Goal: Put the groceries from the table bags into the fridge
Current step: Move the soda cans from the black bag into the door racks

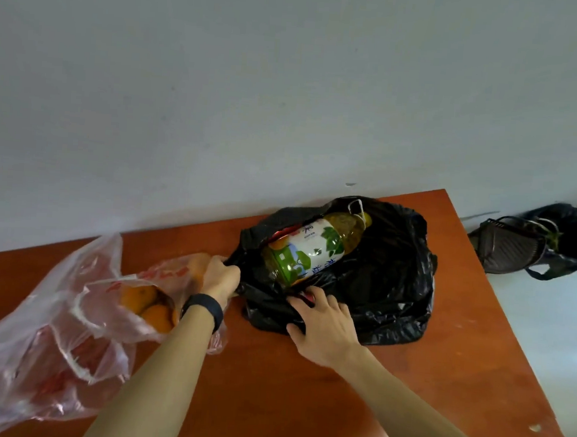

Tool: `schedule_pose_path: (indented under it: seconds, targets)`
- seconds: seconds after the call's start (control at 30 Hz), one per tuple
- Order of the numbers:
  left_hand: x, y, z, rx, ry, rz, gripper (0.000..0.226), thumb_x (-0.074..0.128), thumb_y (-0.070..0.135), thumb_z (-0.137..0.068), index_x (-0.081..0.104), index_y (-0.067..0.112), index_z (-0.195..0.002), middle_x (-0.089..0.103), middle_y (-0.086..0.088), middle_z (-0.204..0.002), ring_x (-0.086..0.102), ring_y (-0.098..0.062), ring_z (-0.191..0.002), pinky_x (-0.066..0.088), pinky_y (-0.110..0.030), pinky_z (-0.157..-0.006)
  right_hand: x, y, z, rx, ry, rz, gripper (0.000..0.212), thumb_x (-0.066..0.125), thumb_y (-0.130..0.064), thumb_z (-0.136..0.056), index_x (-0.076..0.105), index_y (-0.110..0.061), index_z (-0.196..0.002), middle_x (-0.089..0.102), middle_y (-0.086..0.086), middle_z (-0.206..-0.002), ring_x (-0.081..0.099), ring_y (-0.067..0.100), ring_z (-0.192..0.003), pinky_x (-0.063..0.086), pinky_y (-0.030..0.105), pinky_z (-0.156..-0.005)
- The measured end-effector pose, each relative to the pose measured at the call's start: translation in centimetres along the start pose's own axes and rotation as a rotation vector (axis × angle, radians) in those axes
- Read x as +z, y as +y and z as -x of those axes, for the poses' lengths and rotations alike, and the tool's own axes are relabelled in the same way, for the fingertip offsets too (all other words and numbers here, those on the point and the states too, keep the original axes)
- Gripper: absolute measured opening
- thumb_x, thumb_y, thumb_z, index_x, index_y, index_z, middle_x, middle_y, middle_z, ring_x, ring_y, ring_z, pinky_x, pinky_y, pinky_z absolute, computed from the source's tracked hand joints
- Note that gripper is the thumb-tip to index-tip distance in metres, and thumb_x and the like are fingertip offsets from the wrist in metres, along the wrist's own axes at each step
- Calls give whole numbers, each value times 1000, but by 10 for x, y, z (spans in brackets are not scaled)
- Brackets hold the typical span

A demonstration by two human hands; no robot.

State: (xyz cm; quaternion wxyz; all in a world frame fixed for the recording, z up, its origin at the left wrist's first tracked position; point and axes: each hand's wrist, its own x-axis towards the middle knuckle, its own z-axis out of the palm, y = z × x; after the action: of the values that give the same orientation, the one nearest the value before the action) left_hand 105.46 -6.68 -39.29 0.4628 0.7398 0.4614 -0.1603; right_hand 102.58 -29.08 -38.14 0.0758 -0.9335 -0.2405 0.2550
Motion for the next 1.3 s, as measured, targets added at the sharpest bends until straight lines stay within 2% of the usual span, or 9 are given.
schedule_pose_path:
  seconds: [0.2,0.3,0.4,0.63,0.8,0.97,1.1,1.2,1.3]
  targets:
    - [16,-8,17,164,-10,-317,75,51,7,-94,10,11,-157,61,-21,-115,59,-28,-73,51,-35,-55,30,8,31,-51,-192,-307,43,34,-50,-102,49,-34,-139,55,-8,-134,57,20,-117,47,38,-98]
    - [25,-13,26,307,20,-414,93,60,7,-85,5,28,-157,32,-23,-151,51,-45,-124,53,-50,-92,41,8,30,63,-50,-454,31,35,-44,-103,57,-27,-116,61,-5,-108,64,20,-91,55,42,-79]
    - [26,-9,42,622,156,-486,103,67,3,-72,12,32,-155,17,-19,-160,32,-46,-139,46,-56,-104,37,12,18,199,259,-421,22,48,-35,-101,54,-20,-116,55,-1,-113,66,28,-82,54,40,-62]
    - [28,4,44,1433,151,-1210,66,72,21,-73,59,22,-138,29,-7,-163,22,-29,-151,10,-53,-121,10,8,-3,168,-85,-101,68,66,-41,-81,40,-21,-140,43,2,-135,48,30,-121,49,44,-88]
    - [34,42,41,1122,239,-1496,59,30,40,-102,43,8,-150,22,-7,-166,9,-26,-154,4,-54,-123,33,18,8,123,-290,104,87,72,-34,-79,26,-22,-152,28,8,-151,32,36,-134,38,49,-106]
    - [26,60,26,1014,262,-1541,53,56,27,-93,45,18,-145,50,-8,-143,39,-29,-137,28,-52,-113,29,27,26,32,-103,-33,74,70,-41,-79,35,-22,-141,51,2,-137,42,31,-129,40,43,-104]
    - [21,68,19,1192,153,-1553,77,53,6,-96,15,31,-159,14,-8,-167,18,-29,-151,22,-50,-118,-21,28,38,57,90,-475,67,78,-55,-67,43,-31,-120,57,-9,-113,56,15,-103,53,37,-84]
    - [20,76,13,1368,-28,-1770,57,47,10,-101,31,22,-155,7,-3,-169,9,-27,-154,13,-50,-122,-54,36,42,148,266,-781,67,84,-53,-65,45,-33,-116,62,-18,-104,62,0,-91,53,17,-74]
    - [21,84,10,1300,-85,-1853,51,54,29,-92,53,22,-142,39,4,-158,29,-22,-146,22,-46,-117,-77,42,27,176,394,-926,61,83,-52,-68,51,-33,-116,64,-20,-102,63,-4,-91,52,14,-76]
